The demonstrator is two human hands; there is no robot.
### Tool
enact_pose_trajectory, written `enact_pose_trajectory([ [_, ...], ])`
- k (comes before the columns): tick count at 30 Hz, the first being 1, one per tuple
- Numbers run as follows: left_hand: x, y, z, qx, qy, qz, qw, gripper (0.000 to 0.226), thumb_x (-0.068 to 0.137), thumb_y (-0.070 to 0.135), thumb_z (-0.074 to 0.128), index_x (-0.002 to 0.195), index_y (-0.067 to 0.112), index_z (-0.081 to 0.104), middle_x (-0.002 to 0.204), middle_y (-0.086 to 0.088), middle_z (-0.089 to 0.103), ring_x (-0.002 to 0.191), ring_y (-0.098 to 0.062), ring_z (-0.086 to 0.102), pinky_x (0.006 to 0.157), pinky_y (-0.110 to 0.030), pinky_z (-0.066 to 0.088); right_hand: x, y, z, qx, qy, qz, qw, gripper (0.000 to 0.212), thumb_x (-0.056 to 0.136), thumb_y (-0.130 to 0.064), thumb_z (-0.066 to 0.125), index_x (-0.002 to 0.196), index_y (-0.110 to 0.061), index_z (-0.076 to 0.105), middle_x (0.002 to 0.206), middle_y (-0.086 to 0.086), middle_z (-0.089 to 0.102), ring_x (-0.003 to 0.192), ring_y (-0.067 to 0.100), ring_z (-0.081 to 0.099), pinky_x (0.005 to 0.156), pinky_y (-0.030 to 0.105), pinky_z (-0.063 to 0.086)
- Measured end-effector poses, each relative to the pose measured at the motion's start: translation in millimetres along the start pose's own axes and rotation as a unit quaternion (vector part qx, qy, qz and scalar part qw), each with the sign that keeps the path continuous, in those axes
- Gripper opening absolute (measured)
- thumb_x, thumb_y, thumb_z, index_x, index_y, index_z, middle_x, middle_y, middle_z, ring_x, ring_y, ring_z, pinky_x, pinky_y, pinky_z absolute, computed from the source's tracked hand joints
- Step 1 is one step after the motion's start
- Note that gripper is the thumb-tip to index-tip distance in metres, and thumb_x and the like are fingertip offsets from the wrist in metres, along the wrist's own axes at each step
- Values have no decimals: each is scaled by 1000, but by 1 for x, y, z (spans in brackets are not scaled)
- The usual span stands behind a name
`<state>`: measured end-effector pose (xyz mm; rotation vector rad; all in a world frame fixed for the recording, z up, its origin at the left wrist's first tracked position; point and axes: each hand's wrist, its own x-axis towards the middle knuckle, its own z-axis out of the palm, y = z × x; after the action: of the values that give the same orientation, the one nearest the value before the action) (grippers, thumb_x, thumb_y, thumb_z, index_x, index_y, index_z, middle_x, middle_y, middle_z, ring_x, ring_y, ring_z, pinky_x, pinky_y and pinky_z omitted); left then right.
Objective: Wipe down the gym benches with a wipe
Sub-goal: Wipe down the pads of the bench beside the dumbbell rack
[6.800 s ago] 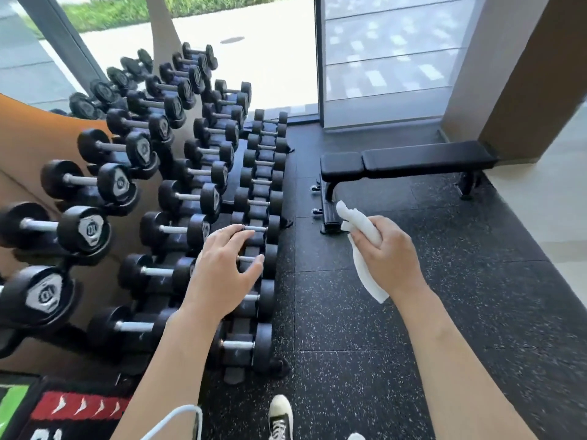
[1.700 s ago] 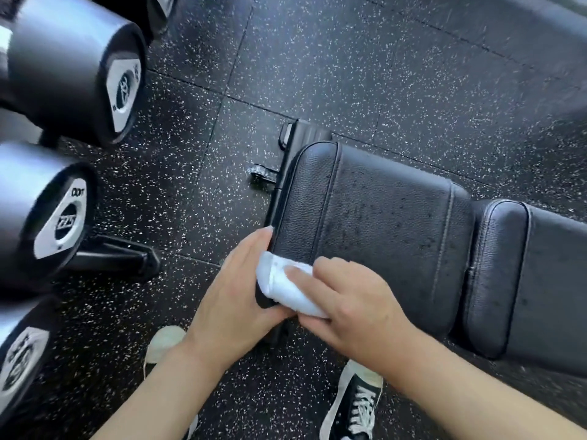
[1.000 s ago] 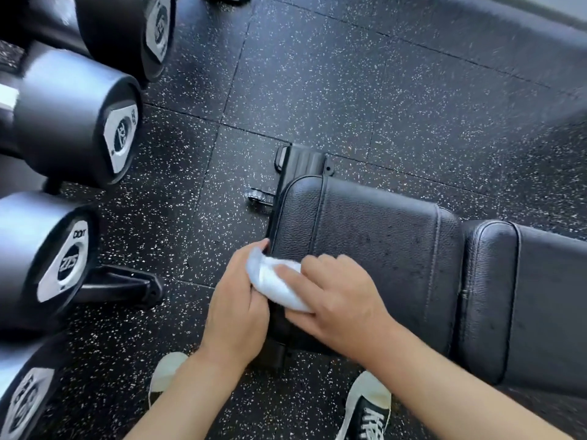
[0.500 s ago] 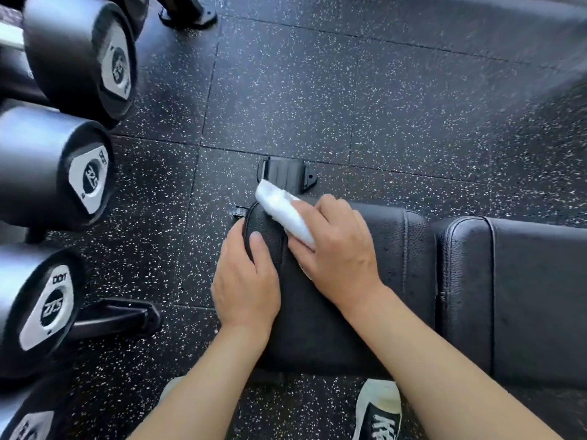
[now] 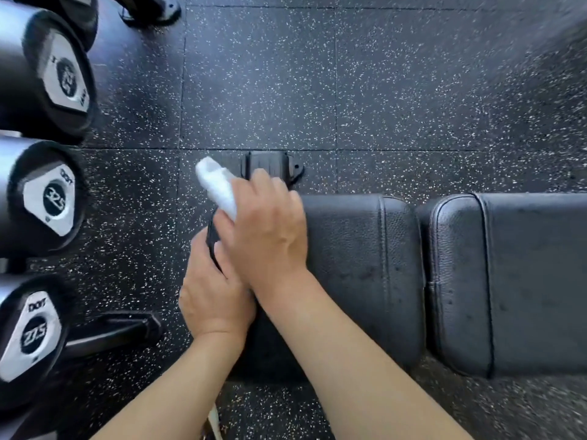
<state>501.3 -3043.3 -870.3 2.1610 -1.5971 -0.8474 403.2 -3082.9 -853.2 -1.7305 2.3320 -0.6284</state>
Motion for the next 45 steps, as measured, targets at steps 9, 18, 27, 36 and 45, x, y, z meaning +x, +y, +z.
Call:
enact_pose_trajectory([
  [9, -2, 1, 4, 10, 20, 14, 1000, 59, 100, 49, 21, 146, 25, 48, 129, -16, 69, 110, -45, 62, 91, -49, 43, -18, 123, -52, -60, 49, 34, 996, 29, 94, -34, 59, 113, -16, 71, 88, 4, 52, 76, 27, 51, 67, 37, 30],
  [18, -2, 2, 3, -16, 23, 8, 1000, 53, 99, 49, 22, 141, 29, 49, 123, -9, 71, 103, -40, 62, 80, -40, 35, 0, 95, -36, -56, 41, 52, 996, 23, 91, -35, 61, 104, -18, 70, 87, 1, 47, 74, 22, 43, 65, 36, 32],
  [27, 3, -4, 1, -19, -3, 3, 1000, 48, 98, 50, 26, 124, 19, 52, 109, -16, 70, 94, -46, 63, 73, -43, 36, -72, 29, -22, 59, -9, -79, 995, 33, 102, -37, 58, 120, -12, 71, 92, 6, 55, 77, 29, 49, 67, 42, 34],
  [36, -1, -1, 3, -5, 13, 14, 1000, 56, 101, 47, 23, 142, 21, 49, 125, -13, 69, 106, -42, 62, 84, -45, 41, -108, 129, -64, -57, 45, 9, 997, 35, 96, -23, 70, 130, -12, 72, 85, 5, 50, 71, 29, 49, 65, 41, 31],
  [45, 2, -4, 4, -15, 15, 23, 1000, 55, 98, 49, 23, 140, 25, 51, 128, -9, 68, 108, -39, 61, 80, -36, 32, -24, 41, -19, -40, 22, -39, 998, 39, 95, -34, 62, 129, -15, 67, 98, 5, 57, 82, 28, 52, 72, 41, 33],
])
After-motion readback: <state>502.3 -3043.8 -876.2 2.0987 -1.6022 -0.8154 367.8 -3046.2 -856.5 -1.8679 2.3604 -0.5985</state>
